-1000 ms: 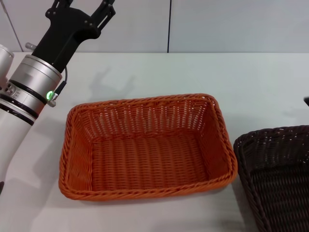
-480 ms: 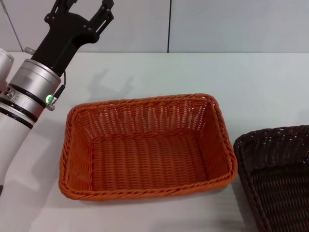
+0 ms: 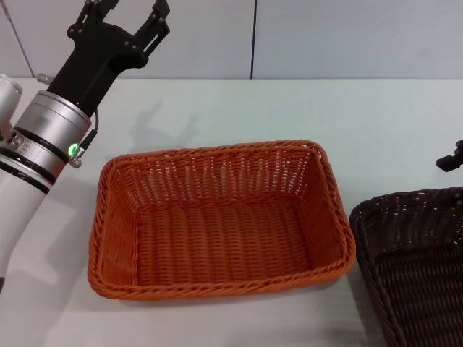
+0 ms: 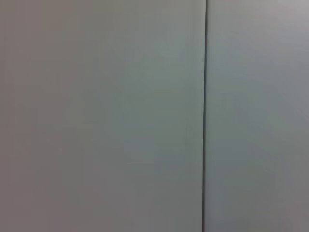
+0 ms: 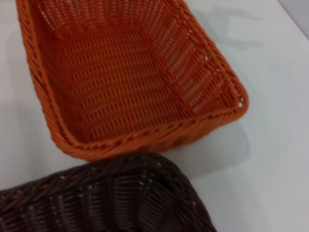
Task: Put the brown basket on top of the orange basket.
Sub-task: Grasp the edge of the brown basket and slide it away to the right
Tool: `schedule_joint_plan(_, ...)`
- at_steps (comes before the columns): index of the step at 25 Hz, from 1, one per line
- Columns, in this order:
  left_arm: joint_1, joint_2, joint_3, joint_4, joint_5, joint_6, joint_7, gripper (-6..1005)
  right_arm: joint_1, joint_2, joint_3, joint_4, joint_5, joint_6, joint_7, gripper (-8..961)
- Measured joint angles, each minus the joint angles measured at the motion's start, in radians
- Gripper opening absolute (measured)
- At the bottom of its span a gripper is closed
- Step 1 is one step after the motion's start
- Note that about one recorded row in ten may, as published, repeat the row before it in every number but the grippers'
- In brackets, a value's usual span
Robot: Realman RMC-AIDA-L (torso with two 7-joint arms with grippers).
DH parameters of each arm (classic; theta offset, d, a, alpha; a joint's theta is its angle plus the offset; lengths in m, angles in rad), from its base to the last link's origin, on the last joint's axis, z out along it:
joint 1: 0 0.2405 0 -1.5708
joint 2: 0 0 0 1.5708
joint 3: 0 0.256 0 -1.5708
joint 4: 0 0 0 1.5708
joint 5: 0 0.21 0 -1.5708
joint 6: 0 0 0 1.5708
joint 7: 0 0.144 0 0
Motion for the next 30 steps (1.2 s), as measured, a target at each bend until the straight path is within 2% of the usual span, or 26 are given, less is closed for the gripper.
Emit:
schedule_joint_plan(11,-0.005,0.000,-0.004,-0.006,-0.017,0.000,0.001,844,0.005,-0.009,-0.049,0.104,0.019,0.031,-0.008,546)
schedule_joint_plan(17,-0.008,0.002,-0.004,-0.023,-0.026,0.000,0.002,844,0.011,-0.002,-0.081,0.135,0.018,0.067,-0.010,545)
schedule_joint_plan(30,0.004,0.003,-0.005,-0.028,-0.046,0.007,-0.003,844,0.003,0.000,-0.082,0.093,0.035,0.074,-0.014,544)
